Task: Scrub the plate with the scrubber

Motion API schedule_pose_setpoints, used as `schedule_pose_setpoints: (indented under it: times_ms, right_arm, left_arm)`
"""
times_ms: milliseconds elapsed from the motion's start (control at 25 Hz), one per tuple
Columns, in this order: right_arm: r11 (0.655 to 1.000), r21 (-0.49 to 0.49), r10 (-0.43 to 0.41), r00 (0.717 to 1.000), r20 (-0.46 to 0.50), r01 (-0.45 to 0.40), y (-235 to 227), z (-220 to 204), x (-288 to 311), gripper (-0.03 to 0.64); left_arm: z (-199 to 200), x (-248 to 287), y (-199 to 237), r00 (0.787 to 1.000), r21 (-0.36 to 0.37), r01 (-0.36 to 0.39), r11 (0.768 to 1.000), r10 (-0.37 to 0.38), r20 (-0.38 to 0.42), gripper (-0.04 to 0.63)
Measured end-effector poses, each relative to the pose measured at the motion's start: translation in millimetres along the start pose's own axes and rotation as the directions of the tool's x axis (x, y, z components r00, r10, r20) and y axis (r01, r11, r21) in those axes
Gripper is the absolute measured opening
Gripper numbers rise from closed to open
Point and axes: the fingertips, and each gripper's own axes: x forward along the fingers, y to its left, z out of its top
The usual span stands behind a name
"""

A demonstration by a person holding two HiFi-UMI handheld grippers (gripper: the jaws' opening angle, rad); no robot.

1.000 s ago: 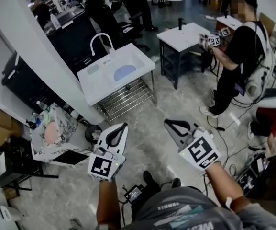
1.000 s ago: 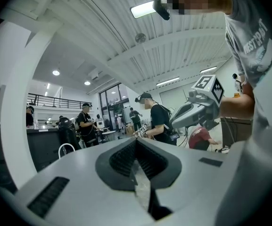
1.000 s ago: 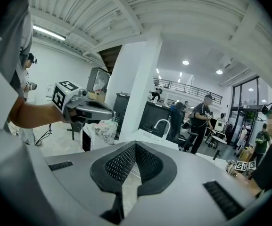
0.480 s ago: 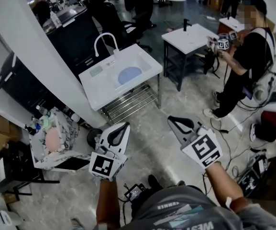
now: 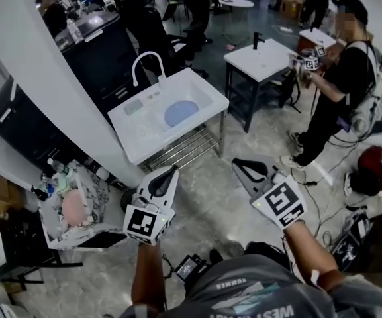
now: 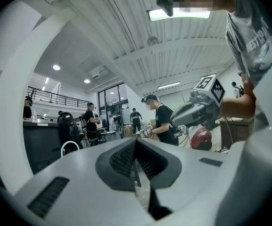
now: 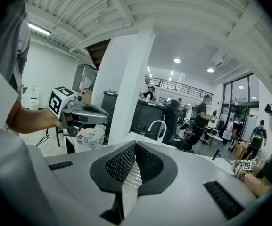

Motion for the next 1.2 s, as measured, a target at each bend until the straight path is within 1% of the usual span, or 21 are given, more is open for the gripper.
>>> schedule_pose_setpoints:
  times_ms: [200,320,480,680,1040,1200]
  right_arm:
    - [1.0,-0.009,0.007,1.0,-0.002,-0.007,-12,2,27,0.031]
    - [0.999,-0.028,0.023,1.0,0.011,-0.023,-21,3,44,0.031]
    - [0.998,-0.049,0.039,0.999,0.027,-0.038,-44,3,63,0.031]
    - [0.995,-0.03,0.094,0.995,0.039,-0.093,-78,-14,87,0.031]
    - [0.979,-0.051,0.201,0.978,0.054,-0.198,-148,-22,132,0.031]
    - [0.972,-0.058,0.23,0.971,0.064,-0.226,-177,-28,140,0.031]
  left_arm:
    - [3,23,17,1.0,0.015,0.008,1.0,-0.008,0.012,0.002]
    - [1,33,23,1.0,0.033,-0.002,0.999,0.001,0.013,0.002]
    - [-5,46,39,0.999,0.036,-0.041,0.999,0.04,0.003,0.002]
    - [-16,73,55,0.992,0.017,-0.11,0.994,0.111,-0.065,0.002]
    - [-12,143,85,0.974,0.026,-0.203,0.979,0.204,-0.098,0.002]
    - [-10,173,89,0.969,0.041,-0.223,0.974,0.226,-0.1,0.002]
